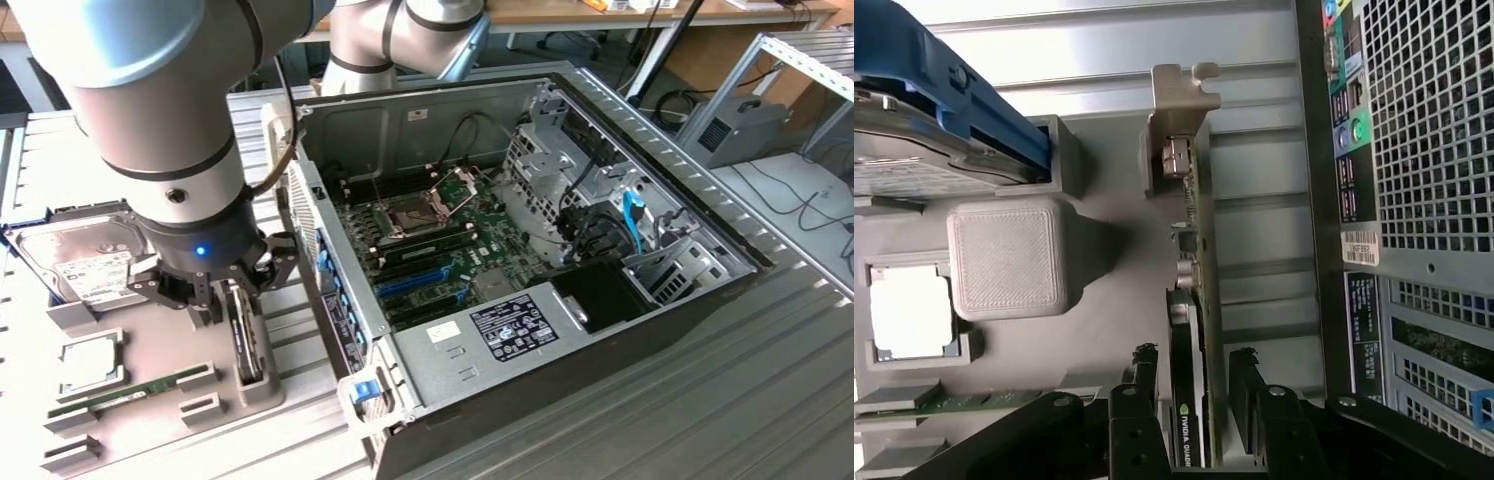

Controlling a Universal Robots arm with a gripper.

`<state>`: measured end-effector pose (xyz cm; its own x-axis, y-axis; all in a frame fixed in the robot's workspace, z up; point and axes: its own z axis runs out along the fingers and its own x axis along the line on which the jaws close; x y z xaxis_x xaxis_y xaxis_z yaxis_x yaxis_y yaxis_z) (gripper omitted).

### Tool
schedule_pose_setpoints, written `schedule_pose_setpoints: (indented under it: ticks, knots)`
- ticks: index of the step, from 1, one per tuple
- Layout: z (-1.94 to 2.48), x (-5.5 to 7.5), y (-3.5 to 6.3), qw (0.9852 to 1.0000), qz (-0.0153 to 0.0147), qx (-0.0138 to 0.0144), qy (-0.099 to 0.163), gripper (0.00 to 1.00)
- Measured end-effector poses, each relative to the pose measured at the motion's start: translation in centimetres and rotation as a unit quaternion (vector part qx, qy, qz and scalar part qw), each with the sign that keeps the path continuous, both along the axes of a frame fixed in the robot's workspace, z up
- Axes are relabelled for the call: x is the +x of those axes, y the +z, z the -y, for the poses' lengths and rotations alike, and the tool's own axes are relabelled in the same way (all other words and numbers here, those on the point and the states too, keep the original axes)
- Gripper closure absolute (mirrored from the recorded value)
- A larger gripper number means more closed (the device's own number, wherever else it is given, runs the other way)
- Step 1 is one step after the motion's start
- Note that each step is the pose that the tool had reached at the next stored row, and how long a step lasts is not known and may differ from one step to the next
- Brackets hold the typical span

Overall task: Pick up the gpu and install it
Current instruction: 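Pick up the gpu and move the gpu toward the slot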

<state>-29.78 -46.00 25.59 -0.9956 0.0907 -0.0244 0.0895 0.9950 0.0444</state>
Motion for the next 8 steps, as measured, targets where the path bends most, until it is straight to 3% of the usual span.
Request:
schedule_pose_setpoints:
  ticks: [8]
  knots:
    - [0.00,0.0,-1.48,1.0000,0.0000,0.0000,-0.002,0.58]
